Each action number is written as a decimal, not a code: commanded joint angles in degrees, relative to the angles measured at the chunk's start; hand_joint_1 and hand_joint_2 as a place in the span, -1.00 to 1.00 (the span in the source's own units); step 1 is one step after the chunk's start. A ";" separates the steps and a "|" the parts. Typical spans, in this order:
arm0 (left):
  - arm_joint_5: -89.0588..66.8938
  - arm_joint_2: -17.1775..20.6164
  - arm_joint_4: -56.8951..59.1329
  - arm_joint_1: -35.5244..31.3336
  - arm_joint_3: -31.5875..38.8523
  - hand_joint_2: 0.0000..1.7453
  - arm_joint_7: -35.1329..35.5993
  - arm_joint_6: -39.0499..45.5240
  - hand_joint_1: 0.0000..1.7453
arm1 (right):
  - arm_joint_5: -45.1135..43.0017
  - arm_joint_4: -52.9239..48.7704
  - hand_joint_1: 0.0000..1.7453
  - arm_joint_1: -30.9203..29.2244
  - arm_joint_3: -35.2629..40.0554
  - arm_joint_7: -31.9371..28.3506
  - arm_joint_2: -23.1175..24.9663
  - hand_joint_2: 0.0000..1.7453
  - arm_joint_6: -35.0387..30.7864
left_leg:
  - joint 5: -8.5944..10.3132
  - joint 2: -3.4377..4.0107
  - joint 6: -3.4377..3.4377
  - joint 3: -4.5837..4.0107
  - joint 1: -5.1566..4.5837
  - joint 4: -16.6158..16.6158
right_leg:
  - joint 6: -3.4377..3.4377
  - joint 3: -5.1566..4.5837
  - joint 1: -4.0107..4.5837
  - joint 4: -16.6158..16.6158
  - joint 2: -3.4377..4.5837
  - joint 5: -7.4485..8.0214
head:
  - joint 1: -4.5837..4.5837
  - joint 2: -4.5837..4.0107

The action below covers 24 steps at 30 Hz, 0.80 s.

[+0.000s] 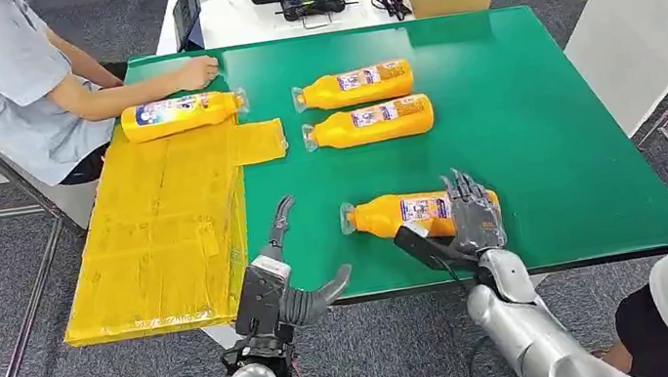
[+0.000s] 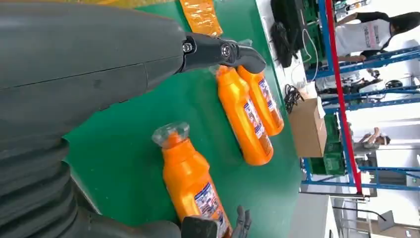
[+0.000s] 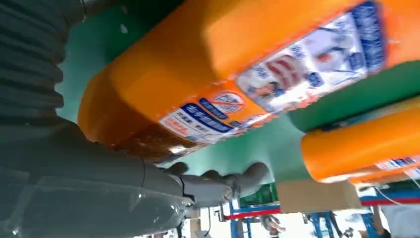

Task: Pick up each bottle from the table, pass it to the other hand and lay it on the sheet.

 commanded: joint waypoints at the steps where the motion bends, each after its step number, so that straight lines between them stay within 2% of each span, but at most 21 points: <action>1: -0.20 1.61 1.77 -2.02 -1.36 1.00 0.87 -0.77 -1.00 | -0.82 7.59 -1.00 -4.73 1.46 1.27 -1.39 1.00 4.00 | -0.12 0.06 -0.10 0.39 0.02 -0.02 | -0.16 0.36 0.03 -0.01 0.03 -0.12 | 0.00 0.00; 2: -0.22 1.61 1.79 -2.03 -1.35 1.00 0.91 -0.84 -1.00 | -0.68 7.67 -1.00 -4.83 1.57 1.35 -1.47 1.00 4.20 | -0.04 -0.01 -0.06 0.18 0.00 -0.03 | -0.09 0.19 0.01 -0.02 -0.02 -0.05 | 0.02 0.00; 9: -0.20 1.39 2.23 -2.53 -1.82 1.00 0.94 -1.79 -1.00 | -2.80 10.42 -1.00 -6.59 0.81 0.22 -2.42 1.00 10.91 | -0.01 -0.02 -0.04 0.18 -0.01 -0.04 | -0.07 0.17 0.00 -0.03 -0.03 -0.03 | 0.00 0.00; 10: -0.20 1.38 2.25 -2.57 -1.85 1.00 0.94 -1.85 -1.00 | -2.46 10.67 -0.38 -6.73 1.17 0.25 -2.63 1.00 11.23 | -0.05 -0.04 -0.06 0.29 0.01 -0.03 | -0.11 0.29 0.02 -0.02 -0.06 -0.07 | 0.02 0.00; 11: -0.15 1.38 2.28 -2.69 -1.95 1.00 0.95 -2.11 -1.00 | -3.05 11.32 1.00 -6.98 1.00 -0.17 -2.96 1.00 12.96 | -0.06 -0.04 -0.07 0.38 0.03 -0.07 | -0.14 0.40 0.04 -0.08 -0.06 -0.08 | 0.00 0.00; 14: -0.08 1.50 2.26 -2.94 -2.14 1.00 0.94 -2.66 -1.00 | -3.65 12.48 1.00 -7.21 1.44 -1.04 -4.13 1.00 17.21 | 0.01 -0.11 -0.03 0.31 0.02 -0.06 | -0.07 0.34 0.03 -0.09 -0.13 -0.02 | 0.02 0.00; 19: 0.02 1.52 2.09 -2.85 -2.02 1.00 0.81 -2.70 -1.00 | -4.18 12.56 1.00 -6.90 1.33 -1.35 -4.20 1.00 17.89 | 0.01 -0.17 -0.04 0.58 0.05 -0.07 | -0.09 0.63 0.05 -0.15 -0.18 -0.03 | 0.04 0.00; 24: 0.27 1.23 2.24 -3.00 -2.01 1.00 0.28 -2.95 -1.00 | -6.12 12.48 1.00 -6.56 1.02 -2.90 -4.98 1.00 21.83 | 0.02 -0.17 -0.10 0.80 0.05 -0.15 | -0.20 0.84 0.07 -0.22 -0.20 -0.03 | 0.00 0.00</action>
